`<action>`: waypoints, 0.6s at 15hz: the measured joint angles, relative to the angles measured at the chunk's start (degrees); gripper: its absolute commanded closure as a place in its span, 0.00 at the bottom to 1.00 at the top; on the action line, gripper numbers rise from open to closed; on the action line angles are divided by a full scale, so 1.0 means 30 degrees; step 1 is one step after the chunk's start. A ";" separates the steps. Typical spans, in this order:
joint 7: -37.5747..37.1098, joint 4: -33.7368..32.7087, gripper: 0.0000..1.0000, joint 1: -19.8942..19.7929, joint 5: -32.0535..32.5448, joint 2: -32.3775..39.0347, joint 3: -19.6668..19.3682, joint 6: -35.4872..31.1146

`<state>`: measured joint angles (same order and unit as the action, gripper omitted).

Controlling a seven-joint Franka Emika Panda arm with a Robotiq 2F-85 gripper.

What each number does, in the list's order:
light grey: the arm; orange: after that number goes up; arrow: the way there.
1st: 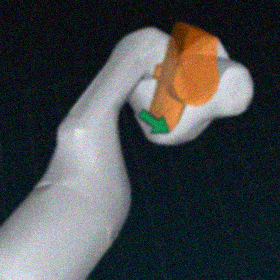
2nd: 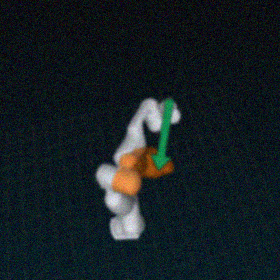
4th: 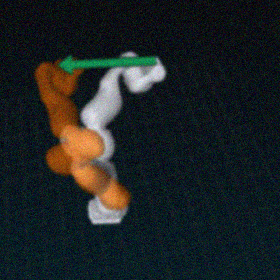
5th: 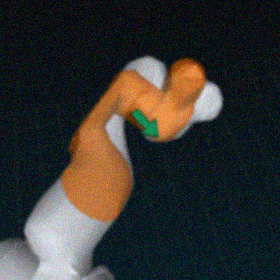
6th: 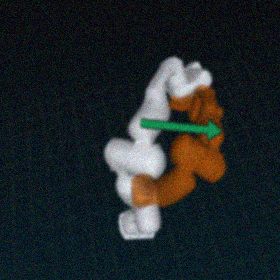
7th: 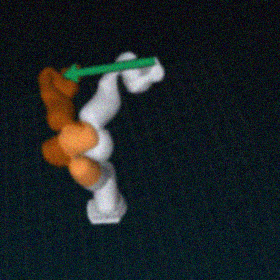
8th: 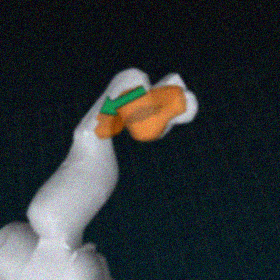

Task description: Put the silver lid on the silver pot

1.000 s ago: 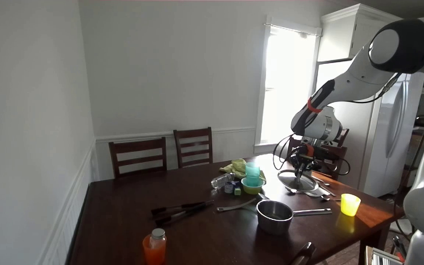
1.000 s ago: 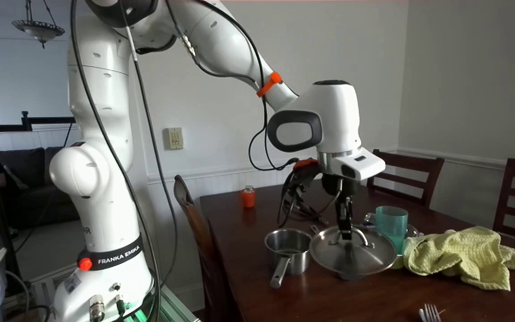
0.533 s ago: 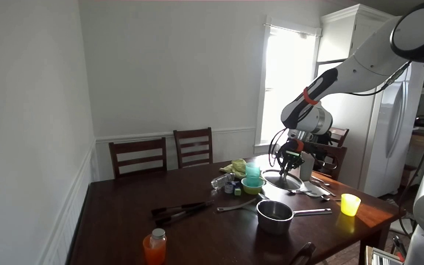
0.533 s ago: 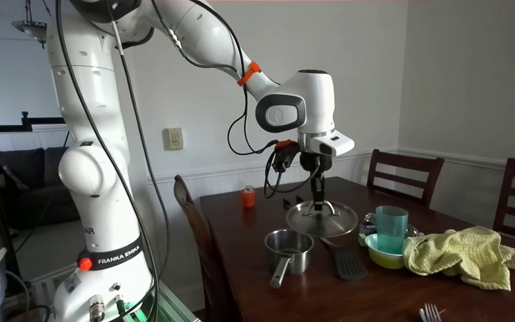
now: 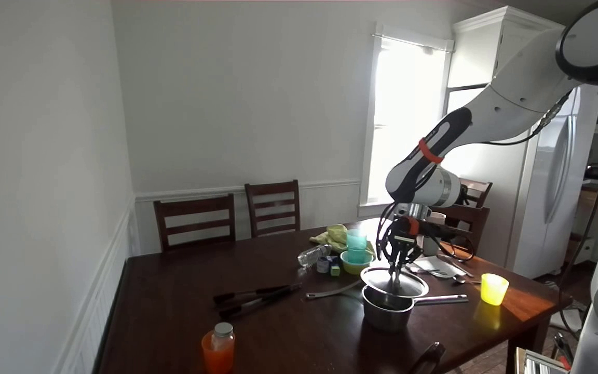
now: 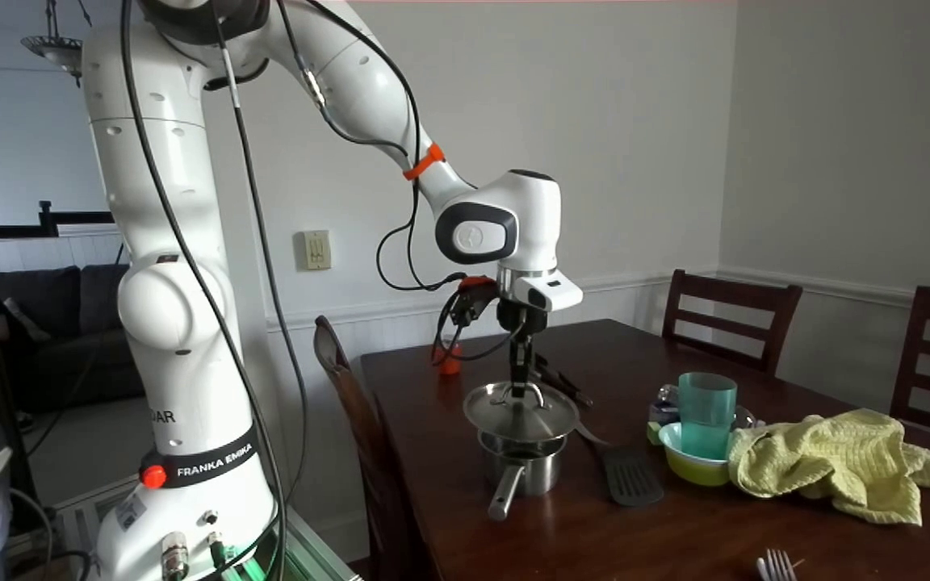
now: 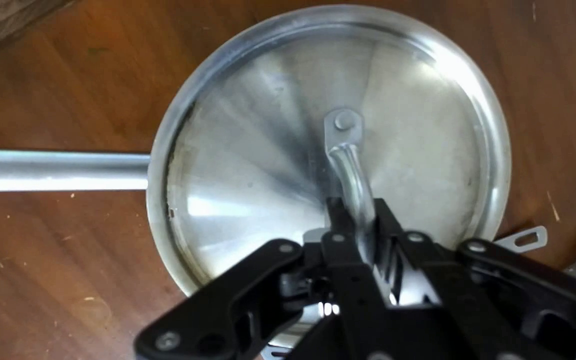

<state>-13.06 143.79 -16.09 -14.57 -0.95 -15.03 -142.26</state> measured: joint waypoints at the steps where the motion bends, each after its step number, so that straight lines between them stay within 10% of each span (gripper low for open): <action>1: -0.0273 0.0327 0.96 0.0085 0.0008 0.0001 0.0056 -0.0378; 9: -0.0863 0.2076 0.96 0.0472 -0.0112 0.0033 0.0298 -0.3785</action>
<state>-15.64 150.02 -14.67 -14.91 -0.85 -14.14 -153.61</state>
